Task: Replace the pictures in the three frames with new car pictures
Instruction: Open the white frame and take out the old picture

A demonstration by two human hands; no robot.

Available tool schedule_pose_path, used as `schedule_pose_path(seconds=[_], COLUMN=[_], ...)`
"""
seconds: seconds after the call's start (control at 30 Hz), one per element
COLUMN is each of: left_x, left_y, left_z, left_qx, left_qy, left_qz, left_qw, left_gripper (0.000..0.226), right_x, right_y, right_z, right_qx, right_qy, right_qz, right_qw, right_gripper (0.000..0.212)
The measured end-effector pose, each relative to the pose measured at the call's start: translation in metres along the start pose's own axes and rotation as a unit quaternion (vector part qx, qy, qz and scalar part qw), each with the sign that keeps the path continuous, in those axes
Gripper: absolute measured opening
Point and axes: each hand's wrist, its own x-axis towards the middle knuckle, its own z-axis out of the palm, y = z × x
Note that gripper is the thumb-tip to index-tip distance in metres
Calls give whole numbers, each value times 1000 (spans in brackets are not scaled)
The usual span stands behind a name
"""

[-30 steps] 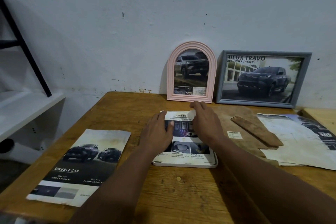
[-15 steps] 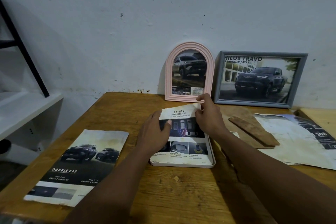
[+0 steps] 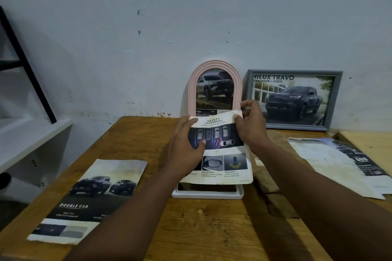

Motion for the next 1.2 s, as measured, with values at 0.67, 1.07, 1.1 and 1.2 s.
schedule_pose_path(seconds=[0.67, 1.07, 1.1, 1.2], left_x=[6, 27, 30, 33], left_y=[2, 55, 66, 103], left_z=[-1, 41, 54, 98], left_qx=[5, -40, -35, -56], left_qy=[-73, -99, -110, -149], left_qz=[-107, -57, -40, -1], left_qw=[992, 993, 992, 987], left_gripper=[53, 48, 49, 50], right_x=[-41, -15, -11, 0], right_y=[15, 3, 4, 10], right_z=[-13, -85, -104, -163], right_qx=[48, -24, -50, -157], right_qy=[-101, -35, -28, -1], right_qz=[126, 48, 31, 2], right_qw=[986, 998, 998, 988], right_gripper=[67, 61, 62, 61])
